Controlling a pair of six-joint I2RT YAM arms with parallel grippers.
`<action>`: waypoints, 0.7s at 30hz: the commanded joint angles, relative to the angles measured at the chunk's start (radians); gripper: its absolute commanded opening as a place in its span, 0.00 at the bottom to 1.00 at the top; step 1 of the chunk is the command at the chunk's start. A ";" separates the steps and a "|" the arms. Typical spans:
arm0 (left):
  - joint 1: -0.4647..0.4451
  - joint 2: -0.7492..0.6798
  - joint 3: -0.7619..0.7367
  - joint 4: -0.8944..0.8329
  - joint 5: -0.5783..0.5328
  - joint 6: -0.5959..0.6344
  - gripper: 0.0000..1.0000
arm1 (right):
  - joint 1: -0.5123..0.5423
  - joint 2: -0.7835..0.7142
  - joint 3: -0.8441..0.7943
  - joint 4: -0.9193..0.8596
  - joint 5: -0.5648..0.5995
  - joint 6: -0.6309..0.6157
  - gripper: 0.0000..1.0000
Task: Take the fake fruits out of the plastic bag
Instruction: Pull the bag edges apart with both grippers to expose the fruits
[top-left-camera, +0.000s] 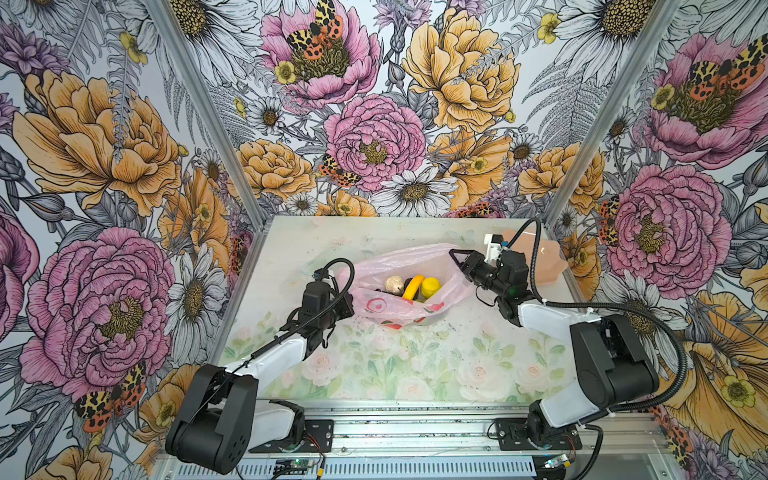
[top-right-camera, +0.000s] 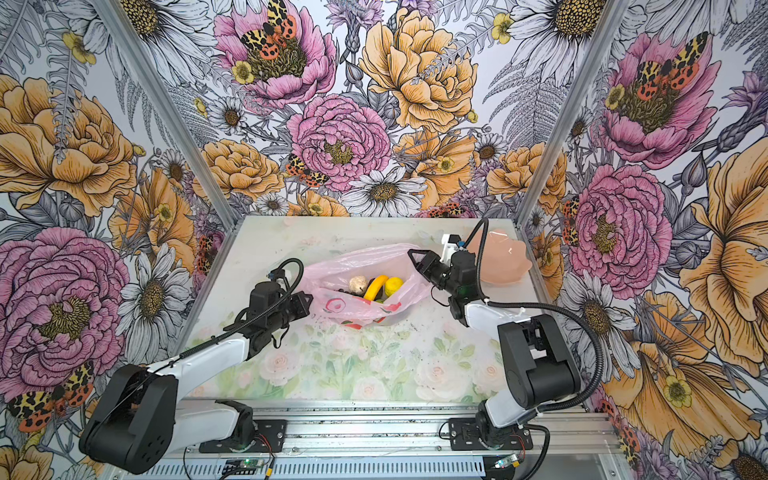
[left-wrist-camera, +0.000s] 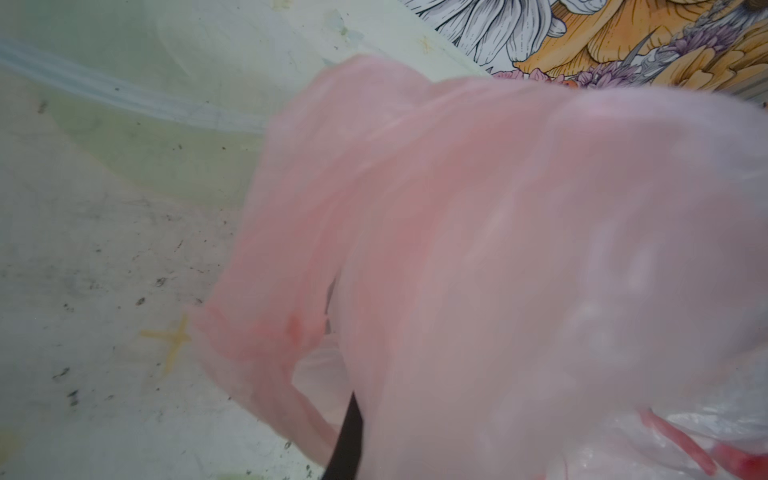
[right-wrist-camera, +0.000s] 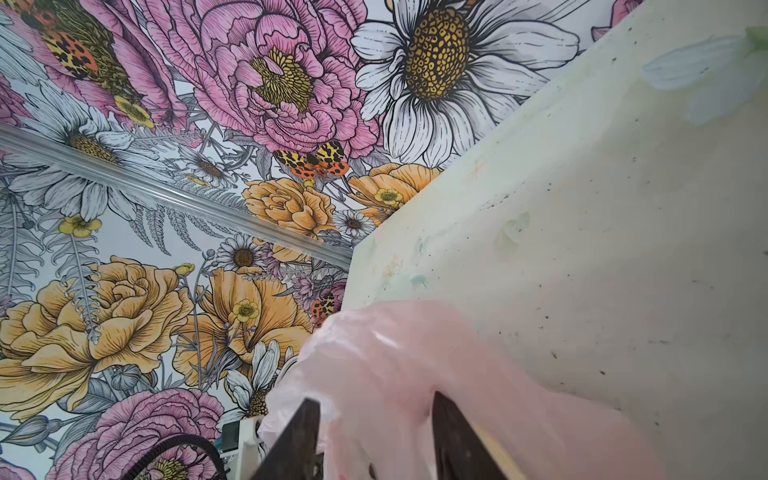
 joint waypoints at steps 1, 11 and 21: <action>-0.005 0.000 0.022 -0.020 -0.046 0.026 0.00 | 0.008 -0.107 0.010 -0.160 0.051 -0.136 0.65; -0.020 -0.028 0.017 -0.056 -0.067 0.029 0.00 | 0.182 -0.360 0.064 -0.744 0.581 -0.345 0.87; -0.078 -0.032 0.003 -0.015 -0.061 0.029 0.00 | 0.371 -0.201 0.119 -0.795 0.809 -0.243 0.87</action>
